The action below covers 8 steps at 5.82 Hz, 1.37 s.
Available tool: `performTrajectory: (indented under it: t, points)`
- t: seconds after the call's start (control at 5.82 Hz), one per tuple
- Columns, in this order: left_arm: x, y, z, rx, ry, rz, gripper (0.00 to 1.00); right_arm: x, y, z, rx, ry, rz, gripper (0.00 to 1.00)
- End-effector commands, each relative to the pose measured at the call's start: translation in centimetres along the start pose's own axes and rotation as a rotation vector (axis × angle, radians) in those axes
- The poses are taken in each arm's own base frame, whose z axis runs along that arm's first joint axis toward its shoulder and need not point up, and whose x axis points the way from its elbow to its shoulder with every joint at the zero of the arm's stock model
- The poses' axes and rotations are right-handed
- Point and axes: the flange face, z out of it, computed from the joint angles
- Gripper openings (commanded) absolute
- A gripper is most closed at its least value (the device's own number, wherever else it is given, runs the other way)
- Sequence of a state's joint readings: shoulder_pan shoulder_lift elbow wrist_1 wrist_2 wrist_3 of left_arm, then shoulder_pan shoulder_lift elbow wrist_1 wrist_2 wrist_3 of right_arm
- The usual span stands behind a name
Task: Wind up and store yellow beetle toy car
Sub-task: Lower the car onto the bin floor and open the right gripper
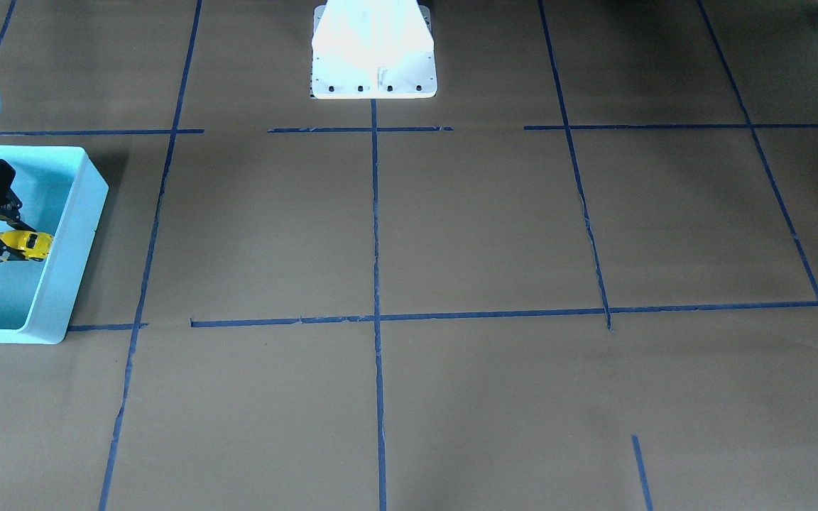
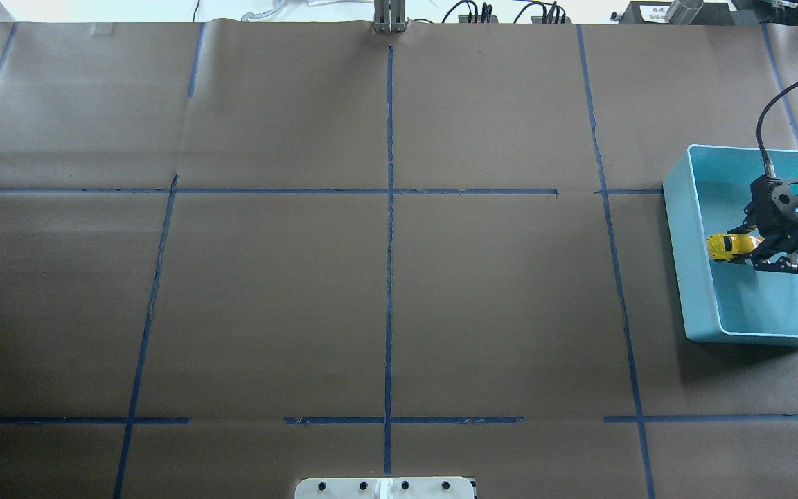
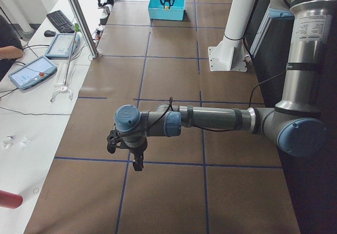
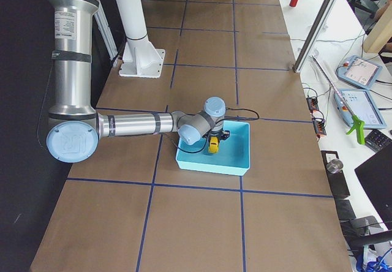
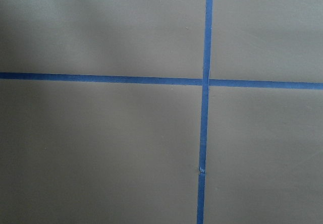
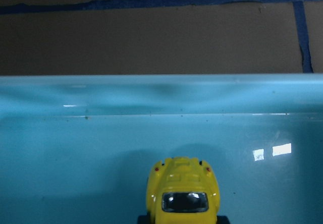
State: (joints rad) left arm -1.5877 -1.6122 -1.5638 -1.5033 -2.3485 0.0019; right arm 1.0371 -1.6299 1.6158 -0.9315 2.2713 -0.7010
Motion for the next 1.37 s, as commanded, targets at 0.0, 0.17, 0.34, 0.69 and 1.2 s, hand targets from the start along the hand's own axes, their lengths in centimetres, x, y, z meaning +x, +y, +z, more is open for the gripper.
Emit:
performTrajectory:
  t: [0.0,0.17,0.34,0.69,1.2]
  points:
    - [-0.02,0.0,0.02,0.0,0.0,-0.001,1.0,-0.66,0.48,0.19,0.015,-0.034,0.009,0.11]
    - [-0.02,0.0,0.02,0.0,0.0,0.001,1.0,-0.82,0.78,0.43,0.019,-0.049,0.015,0.11]
    - [-0.02,0.0,0.02,0.0,0.0,-0.001,1.0,-0.76,0.97,0.62,0.015,-0.051,0.019,0.19]
    - [-0.02,0.0,0.02,0.0,0.0,-0.001,1.0,-0.72,0.83,0.42,0.017,-0.047,0.017,0.51]
    - [-0.02,0.0,0.02,0.0,0.0,-0.001,1.0,-0.67,0.79,0.44,0.019,-0.046,0.005,1.0]
